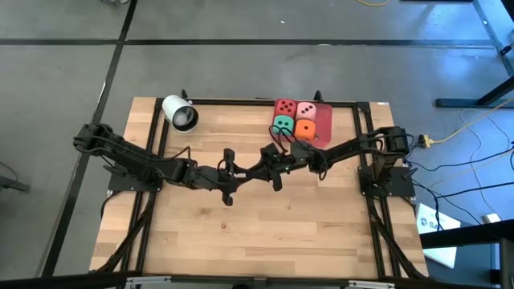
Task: Pick & Place Dice
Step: Put the bottom small blue dice into the red bin
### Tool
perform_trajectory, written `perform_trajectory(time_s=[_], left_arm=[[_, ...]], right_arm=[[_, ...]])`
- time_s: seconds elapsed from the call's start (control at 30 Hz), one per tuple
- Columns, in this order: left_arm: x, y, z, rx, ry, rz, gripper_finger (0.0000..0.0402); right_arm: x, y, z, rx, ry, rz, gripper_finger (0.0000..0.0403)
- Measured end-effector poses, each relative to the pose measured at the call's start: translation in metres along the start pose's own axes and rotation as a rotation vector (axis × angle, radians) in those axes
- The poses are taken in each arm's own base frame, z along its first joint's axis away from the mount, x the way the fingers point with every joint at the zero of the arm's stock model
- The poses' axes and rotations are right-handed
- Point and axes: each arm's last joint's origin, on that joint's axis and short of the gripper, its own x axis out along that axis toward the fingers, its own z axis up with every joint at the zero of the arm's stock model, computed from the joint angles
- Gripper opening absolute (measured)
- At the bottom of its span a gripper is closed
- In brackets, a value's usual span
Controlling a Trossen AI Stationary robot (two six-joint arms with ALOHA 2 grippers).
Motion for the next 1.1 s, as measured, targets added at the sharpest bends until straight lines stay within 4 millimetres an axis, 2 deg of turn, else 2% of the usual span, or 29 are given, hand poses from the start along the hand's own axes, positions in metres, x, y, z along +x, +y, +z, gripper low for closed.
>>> perform_trajectory(time_s=[0.37,0.53,0.7,0.87,1.1], left_arm=[[-0.008,0.000,0.006,-0.037,-0.031,-0.008,0.0175],[-0.026,0.009,0.015,-0.074,-0.030,0.145,0.0202],[-0.048,0.015,0.023,-0.098,-0.028,0.246,0.0212],[-0.070,0.021,0.025,-0.124,-0.038,0.233,0.0209],[-0.087,0.028,0.022,-0.219,-0.036,0.210,0.0203]], right_arm=[[0.001,0.001,0.002,-0.009,-0.009,0.016,0.0056],[0.000,0.000,-0.001,-0.006,0.026,0.018,0.0056],[-0.001,0.002,0.001,-0.020,0.031,0.036,0.0056],[-0.004,0.008,0.007,-0.056,0.032,0.043,0.0056],[-0.023,0.034,0.036,-0.182,0.027,-0.075,0.0056]])
